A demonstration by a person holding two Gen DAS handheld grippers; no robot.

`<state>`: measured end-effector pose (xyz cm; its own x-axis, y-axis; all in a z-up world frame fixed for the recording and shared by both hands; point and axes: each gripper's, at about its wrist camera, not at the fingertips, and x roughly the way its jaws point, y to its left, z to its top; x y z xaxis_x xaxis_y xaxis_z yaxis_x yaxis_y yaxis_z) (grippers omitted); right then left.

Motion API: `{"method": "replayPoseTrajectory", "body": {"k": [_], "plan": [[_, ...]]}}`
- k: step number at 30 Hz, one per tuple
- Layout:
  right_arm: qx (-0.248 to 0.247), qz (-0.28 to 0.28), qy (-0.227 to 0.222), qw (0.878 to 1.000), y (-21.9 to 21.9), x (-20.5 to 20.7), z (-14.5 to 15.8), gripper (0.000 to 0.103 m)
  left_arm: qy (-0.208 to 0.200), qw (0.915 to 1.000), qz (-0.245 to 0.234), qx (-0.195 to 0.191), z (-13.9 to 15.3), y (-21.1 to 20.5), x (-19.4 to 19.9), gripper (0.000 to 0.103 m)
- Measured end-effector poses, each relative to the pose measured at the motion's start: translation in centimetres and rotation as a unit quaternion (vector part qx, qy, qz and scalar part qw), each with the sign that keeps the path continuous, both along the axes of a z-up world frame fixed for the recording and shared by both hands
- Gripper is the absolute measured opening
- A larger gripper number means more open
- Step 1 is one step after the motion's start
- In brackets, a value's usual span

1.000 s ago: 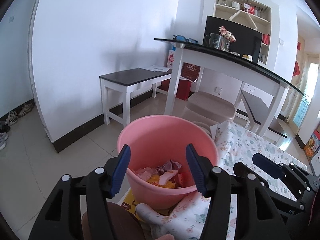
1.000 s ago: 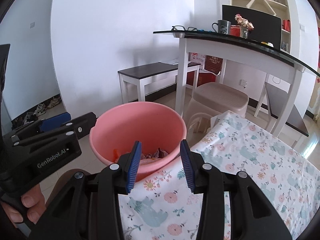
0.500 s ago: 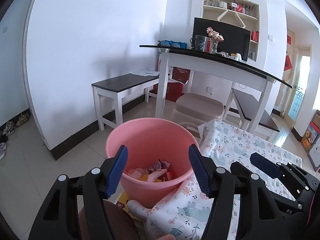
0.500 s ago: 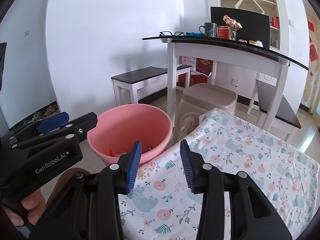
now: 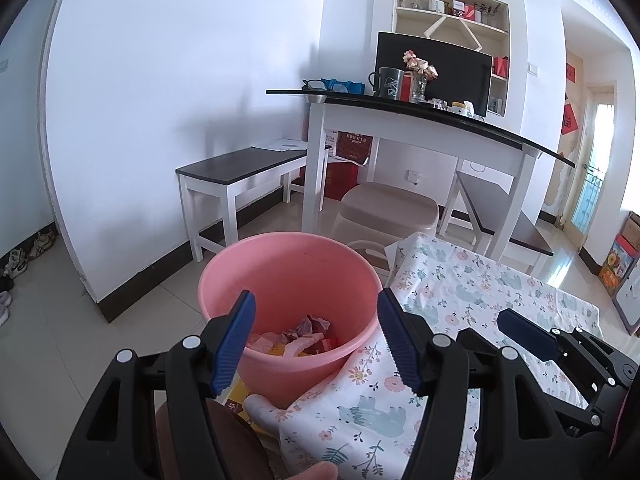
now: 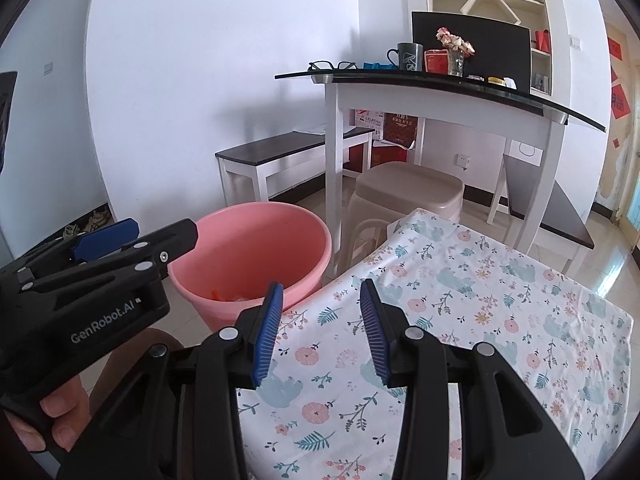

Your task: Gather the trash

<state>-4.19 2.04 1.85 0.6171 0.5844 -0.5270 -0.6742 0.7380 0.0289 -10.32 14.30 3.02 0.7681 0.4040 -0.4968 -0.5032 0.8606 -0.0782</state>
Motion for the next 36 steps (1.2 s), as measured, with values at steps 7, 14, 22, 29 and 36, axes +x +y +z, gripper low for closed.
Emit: {"method": "replayPoseTrajectory", "body": {"k": [7,14,22,29,36], "plan": [[0.002,-0.006,0.0,1.0,-0.8,-0.1,-0.1,0.041,0.001,1.0,-0.003,0.003,0.0,-0.4,0.1,0.062],[0.004,-0.01,0.0,1.0,-1.1,-0.1,0.0,0.041,0.001,1.0,-0.007,0.006,0.0,-0.8,0.0,0.062],[0.004,-0.01,0.001,1.0,-1.2,-0.1,0.0,0.041,0.0,1.0,-0.007,0.007,0.1,-0.9,0.0,0.062],[0.005,-0.011,0.001,1.0,-1.4,0.1,-0.1,0.041,0.001,0.9999,-0.008,0.009,0.1,-1.1,0.1,0.062],[0.004,-0.011,0.003,1.0,-1.6,0.2,-0.2,0.041,0.001,0.9999,-0.008,0.01,0.1,-1.3,0.1,0.062]]}}
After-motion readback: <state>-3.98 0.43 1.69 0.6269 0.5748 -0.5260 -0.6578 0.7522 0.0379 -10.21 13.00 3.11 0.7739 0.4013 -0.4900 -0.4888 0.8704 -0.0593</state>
